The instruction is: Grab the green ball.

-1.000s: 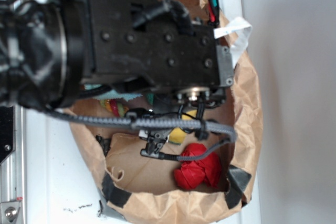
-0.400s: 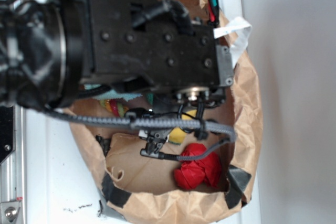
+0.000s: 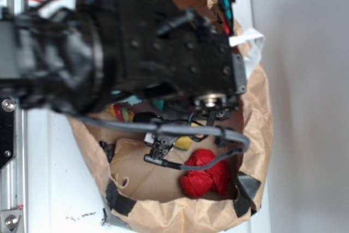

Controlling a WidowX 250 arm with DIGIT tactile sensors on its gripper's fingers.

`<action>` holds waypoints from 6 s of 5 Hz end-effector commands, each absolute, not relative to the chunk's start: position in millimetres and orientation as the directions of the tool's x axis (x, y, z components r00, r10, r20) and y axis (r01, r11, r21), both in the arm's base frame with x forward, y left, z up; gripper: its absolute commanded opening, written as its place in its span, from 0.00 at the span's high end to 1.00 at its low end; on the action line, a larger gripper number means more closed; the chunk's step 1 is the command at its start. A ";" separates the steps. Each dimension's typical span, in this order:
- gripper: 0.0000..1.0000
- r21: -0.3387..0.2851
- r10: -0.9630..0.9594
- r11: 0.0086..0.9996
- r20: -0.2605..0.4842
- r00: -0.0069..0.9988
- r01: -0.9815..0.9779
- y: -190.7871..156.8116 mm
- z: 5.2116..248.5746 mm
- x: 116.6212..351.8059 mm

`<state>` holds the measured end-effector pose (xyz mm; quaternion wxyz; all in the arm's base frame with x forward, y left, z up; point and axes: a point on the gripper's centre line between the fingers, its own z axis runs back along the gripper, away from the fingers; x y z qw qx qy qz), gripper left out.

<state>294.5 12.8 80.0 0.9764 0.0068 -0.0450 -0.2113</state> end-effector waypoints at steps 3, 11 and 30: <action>0.00 0.122 -0.546 0.837 0.144 0.825 0.533 20.3 84.4 294.4; 0.00 0.145 -0.583 0.804 0.004 0.812 0.577 45.9 53.0 268.1; 0.00 0.080 -0.597 0.802 0.096 0.797 0.591 -0.4 56.0 281.1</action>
